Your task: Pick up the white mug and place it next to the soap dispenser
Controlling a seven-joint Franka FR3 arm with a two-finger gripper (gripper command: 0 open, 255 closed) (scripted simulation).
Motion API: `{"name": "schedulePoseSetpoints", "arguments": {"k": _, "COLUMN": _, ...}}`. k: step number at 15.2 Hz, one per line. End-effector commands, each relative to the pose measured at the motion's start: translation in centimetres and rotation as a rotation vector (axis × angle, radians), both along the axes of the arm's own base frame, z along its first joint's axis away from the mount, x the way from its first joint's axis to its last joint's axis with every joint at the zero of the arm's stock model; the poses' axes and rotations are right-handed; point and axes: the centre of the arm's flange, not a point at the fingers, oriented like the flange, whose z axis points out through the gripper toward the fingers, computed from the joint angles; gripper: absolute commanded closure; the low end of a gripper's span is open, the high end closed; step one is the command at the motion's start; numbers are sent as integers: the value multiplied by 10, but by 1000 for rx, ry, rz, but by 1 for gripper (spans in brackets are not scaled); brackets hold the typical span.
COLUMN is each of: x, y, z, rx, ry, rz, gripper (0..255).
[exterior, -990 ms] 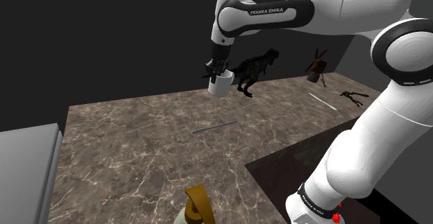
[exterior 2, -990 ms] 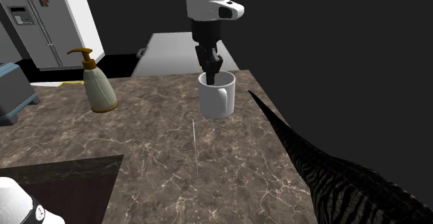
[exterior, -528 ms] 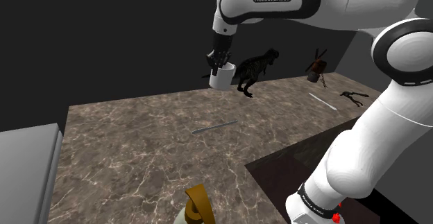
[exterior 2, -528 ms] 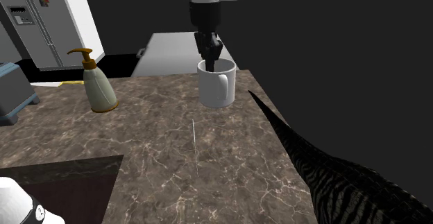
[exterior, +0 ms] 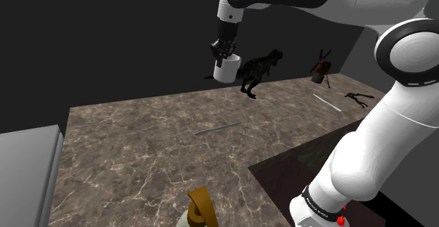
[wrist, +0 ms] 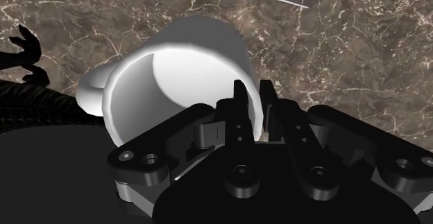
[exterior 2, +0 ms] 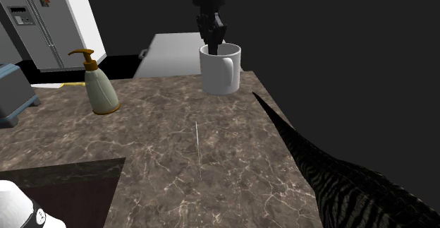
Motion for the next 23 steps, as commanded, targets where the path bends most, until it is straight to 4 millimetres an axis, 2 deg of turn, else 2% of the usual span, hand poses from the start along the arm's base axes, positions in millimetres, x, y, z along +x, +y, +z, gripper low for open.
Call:
{"name": "schedulePoseSetpoints", "arguments": {"k": 1, "x": 0, "y": 0, "z": 10, "rx": 0, "ry": 0, "rz": 0, "gripper": 255}}
{"name": "schedulePoseSetpoints", "arguments": {"k": 16, "x": 0, "y": 0, "z": 90, "rx": 0, "ry": 0, "rz": 0, "gripper": 255}}
{"name": "schedulePoseSetpoints", "arguments": {"k": 17, "x": 0, "y": 0, "z": 90, "rx": 0, "ry": 0, "rz": 0, "gripper": 255}}
{"name": "schedulePoseSetpoints", "arguments": {"k": 23, "x": -48, "y": 63, "z": 90, "rx": 0, "ry": 0, "rz": 0, "gripper": 255}}
